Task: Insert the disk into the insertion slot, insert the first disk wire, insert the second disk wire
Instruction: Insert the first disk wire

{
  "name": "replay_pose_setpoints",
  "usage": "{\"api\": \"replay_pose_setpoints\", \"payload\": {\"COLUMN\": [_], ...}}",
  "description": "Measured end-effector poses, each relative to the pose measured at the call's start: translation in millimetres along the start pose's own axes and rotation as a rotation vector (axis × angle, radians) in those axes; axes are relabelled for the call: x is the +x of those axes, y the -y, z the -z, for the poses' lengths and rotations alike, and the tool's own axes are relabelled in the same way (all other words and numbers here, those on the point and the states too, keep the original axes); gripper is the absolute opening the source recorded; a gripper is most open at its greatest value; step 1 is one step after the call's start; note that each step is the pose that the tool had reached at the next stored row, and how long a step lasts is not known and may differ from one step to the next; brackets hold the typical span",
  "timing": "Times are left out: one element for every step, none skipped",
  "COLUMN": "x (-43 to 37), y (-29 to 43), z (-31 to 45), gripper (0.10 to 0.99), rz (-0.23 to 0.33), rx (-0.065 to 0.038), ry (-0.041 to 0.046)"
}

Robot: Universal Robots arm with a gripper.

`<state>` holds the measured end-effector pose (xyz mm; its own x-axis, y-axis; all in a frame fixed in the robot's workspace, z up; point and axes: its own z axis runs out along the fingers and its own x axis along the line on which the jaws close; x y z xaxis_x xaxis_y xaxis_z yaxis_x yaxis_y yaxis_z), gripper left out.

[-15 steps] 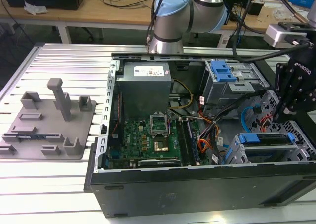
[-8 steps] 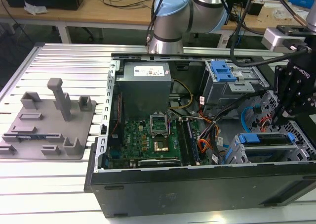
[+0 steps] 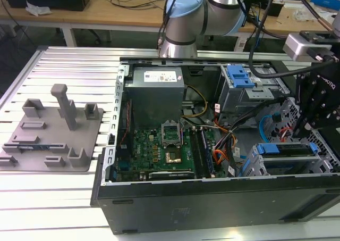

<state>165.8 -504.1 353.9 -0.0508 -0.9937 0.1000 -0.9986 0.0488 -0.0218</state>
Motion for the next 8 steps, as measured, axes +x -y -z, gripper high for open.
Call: {"api": "replay_pose_setpoints", "payload": {"x": [0.7,1.3,1.3,1.6,1.9,2.0,2.0,2.0], "y": [0.0,0.0,0.0,0.0,0.0,0.1,0.1,0.1], "z": [-0.2,-0.2,-0.3,-0.3,-0.3,-0.5,-0.5,-0.5], "gripper": [0.169,0.169,0.169,0.169,0.169,0.169,0.169,0.169], "rz": [0.002,0.011,0.017,0.025,0.041,0.046,0.046,0.046], "rx": [0.000,0.001,0.001,0.000,-0.003,-0.003,-0.003,-0.003], "ry": [0.0004,0.0005,0.0008,0.0009,0.0008,0.0012,0.0011,0.0011]}}
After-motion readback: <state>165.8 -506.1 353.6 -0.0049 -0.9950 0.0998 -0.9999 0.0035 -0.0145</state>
